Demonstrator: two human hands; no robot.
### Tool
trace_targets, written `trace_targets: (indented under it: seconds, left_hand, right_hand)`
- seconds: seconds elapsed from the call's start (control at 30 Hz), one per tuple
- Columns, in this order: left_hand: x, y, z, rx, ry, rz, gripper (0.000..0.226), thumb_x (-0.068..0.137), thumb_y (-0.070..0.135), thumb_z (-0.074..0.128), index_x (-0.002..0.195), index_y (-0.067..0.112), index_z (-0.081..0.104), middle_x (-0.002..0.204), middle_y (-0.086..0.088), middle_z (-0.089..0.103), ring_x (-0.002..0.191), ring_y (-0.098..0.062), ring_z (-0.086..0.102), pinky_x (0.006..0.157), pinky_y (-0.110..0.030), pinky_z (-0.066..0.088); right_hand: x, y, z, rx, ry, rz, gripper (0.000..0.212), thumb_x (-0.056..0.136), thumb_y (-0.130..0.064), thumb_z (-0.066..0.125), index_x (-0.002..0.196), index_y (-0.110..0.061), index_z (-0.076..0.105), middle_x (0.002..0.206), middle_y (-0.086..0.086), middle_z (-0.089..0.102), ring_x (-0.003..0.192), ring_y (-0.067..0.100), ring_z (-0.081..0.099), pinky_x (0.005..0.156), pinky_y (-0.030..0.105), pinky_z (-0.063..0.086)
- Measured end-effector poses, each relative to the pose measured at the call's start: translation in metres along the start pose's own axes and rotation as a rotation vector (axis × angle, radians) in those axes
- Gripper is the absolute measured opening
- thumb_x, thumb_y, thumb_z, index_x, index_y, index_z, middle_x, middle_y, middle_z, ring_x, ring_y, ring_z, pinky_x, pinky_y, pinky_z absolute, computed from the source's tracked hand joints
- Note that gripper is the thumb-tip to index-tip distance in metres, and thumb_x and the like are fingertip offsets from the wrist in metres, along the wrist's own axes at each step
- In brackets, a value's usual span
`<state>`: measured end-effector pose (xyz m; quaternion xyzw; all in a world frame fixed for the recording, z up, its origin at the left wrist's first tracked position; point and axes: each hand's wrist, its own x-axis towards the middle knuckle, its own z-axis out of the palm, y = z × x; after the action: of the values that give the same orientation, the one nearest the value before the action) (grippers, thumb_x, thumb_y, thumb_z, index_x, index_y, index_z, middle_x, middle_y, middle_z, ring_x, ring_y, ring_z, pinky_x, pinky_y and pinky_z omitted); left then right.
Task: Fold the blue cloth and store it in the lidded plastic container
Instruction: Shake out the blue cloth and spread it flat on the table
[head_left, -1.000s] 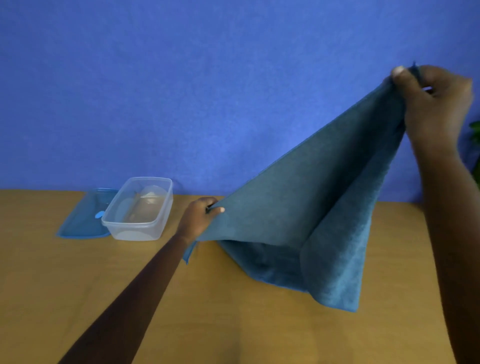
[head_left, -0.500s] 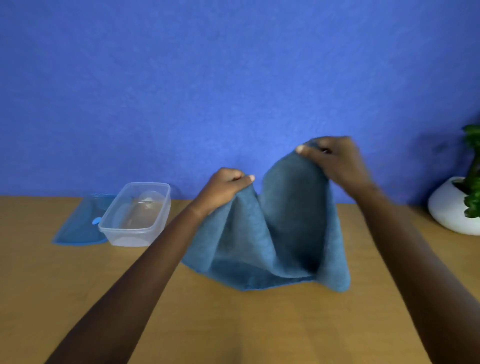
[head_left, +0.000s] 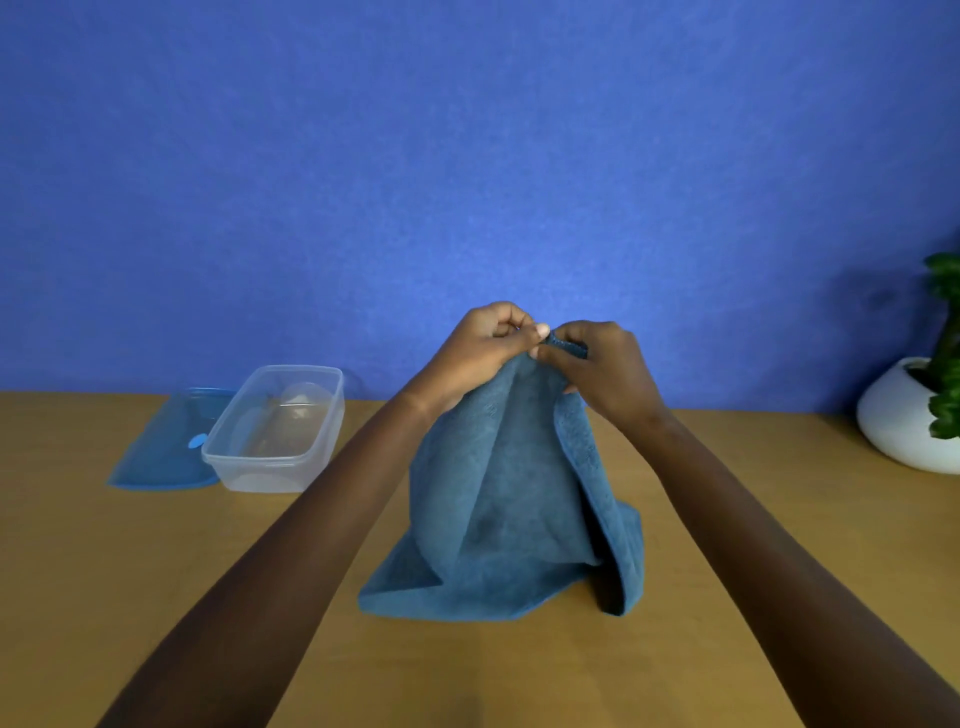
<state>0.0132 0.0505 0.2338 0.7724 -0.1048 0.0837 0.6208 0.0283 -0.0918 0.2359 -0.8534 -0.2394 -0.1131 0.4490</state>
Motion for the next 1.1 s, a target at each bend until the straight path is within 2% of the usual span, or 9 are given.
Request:
trace_targets:
  seconds: [0.13, 0.23, 0.33, 0.4, 0.57, 0.63, 0.8, 0.93, 1.1]
  left_hand:
    - [0.001, -0.005, -0.005, 0.113, 0.012, 0.009, 0.02, 0.074, 0.031, 0.067, 0.072, 0.027, 0.048, 0.073, 0.0, 0.054, 0.064, -0.011, 0.05, 0.06, -0.024, 0.039]
    - [-0.003, -0.013, -0.011, 0.251, -0.056, -0.037, 0.026, 0.081, 0.019, 0.069, 0.069, 0.026, 0.047, 0.062, 0.002, 0.051, 0.045, 0.003, 0.047, 0.051, -0.02, 0.036]
    - [-0.009, -0.025, -0.016, 0.354, -0.062, -0.071, 0.03, 0.085, 0.021, 0.064, 0.059, 0.023, 0.05, 0.052, 0.005, 0.048, 0.036, 0.004, 0.043, 0.049, -0.018, 0.036]
    - [-0.013, -0.028, -0.015, 0.311, -0.065, -0.108, 0.035, 0.089, 0.021, 0.058, 0.057, 0.017, 0.047, 0.051, 0.002, 0.046, 0.036, 0.003, 0.042, 0.047, -0.016, 0.037]
    - [-0.015, -0.018, -0.006, -0.096, 0.023, -0.277, 0.028, 0.096, 0.019, 0.043, 0.07, 0.011, 0.048, 0.056, -0.008, 0.047, 0.041, -0.01, 0.047, 0.038, -0.013, 0.038]
    - [-0.013, -0.015, -0.005, -0.314, 0.072, -0.371, 0.029, 0.096, 0.019, 0.042, 0.068, 0.014, 0.05, 0.048, 0.003, 0.055, 0.037, -0.004, 0.055, 0.04, -0.013, 0.047]
    - [-0.011, -0.01, 0.003, -0.669, 0.191, -0.567, 0.03, 0.095, 0.018, 0.045, 0.067, 0.008, 0.049, 0.047, -0.003, 0.058, 0.034, -0.009, 0.06, 0.04, -0.019, 0.054]
    - [-0.015, -0.008, 0.013, -0.72, 0.2, -0.615, 0.028, 0.095, 0.015, 0.045, 0.069, 0.005, 0.046, 0.064, -0.009, 0.054, 0.036, -0.013, 0.062, 0.058, -0.028, 0.053]
    - [-0.017, -0.007, 0.017, -0.722, 0.212, -0.625, 0.022, 0.095, 0.013, 0.046, 0.076, 0.004, 0.049, 0.075, -0.011, 0.056, 0.067, -0.021, 0.06, 0.081, -0.034, 0.049]
  right_hand:
    - [0.008, 0.003, -0.009, -0.048, 0.139, -0.007, 0.036, 0.084, -0.019, 0.063, 0.056, 0.001, 0.05, 0.049, 0.0, 0.035, 0.042, 0.006, 0.038, 0.052, 0.038, 0.049]
    - [0.021, 0.004, -0.023, -0.04, 0.269, 0.002, 0.039, 0.084, -0.019, 0.063, 0.051, -0.007, 0.044, 0.049, 0.0, 0.032, 0.043, 0.003, 0.04, 0.053, 0.04, 0.049]
    - [0.034, 0.006, -0.035, -0.016, 0.328, 0.0, 0.031, 0.085, -0.016, 0.062, 0.063, 0.003, 0.052, 0.054, 0.004, 0.036, 0.045, 0.004, 0.042, 0.047, 0.021, 0.051]
    - [0.039, 0.009, -0.038, -0.016, 0.283, 0.018, 0.023, 0.085, -0.014, 0.063, 0.071, 0.005, 0.06, 0.06, 0.008, 0.043, 0.043, 0.004, 0.048, 0.041, 0.009, 0.047]
    - [0.037, 0.019, -0.026, 0.001, 0.168, 0.135, 0.017, 0.077, -0.011, 0.072, 0.088, 0.001, 0.067, 0.063, 0.003, 0.057, 0.037, -0.013, 0.051, 0.038, 0.004, 0.043]
    - [0.032, 0.021, -0.018, 0.036, 0.158, 0.163, 0.02, 0.074, -0.011, 0.074, 0.085, 0.003, 0.066, 0.058, -0.001, 0.053, 0.037, -0.008, 0.053, 0.037, 0.007, 0.045]
    - [0.015, 0.019, 0.002, 0.129, 0.069, 0.232, 0.019, 0.074, -0.015, 0.075, 0.076, -0.001, 0.063, 0.062, 0.008, 0.058, 0.055, 0.012, 0.055, 0.052, 0.021, 0.056]
    - [0.008, 0.014, 0.011, 0.19, 0.04, 0.232, 0.026, 0.076, -0.023, 0.073, 0.067, -0.001, 0.061, 0.073, 0.026, 0.063, 0.065, 0.023, 0.059, 0.071, 0.047, 0.058]
    - [0.005, 0.007, 0.011, 0.223, 0.092, 0.164, 0.038, 0.075, -0.03, 0.073, 0.074, 0.007, 0.062, 0.08, 0.034, 0.064, 0.066, 0.027, 0.056, 0.072, 0.054, 0.054]
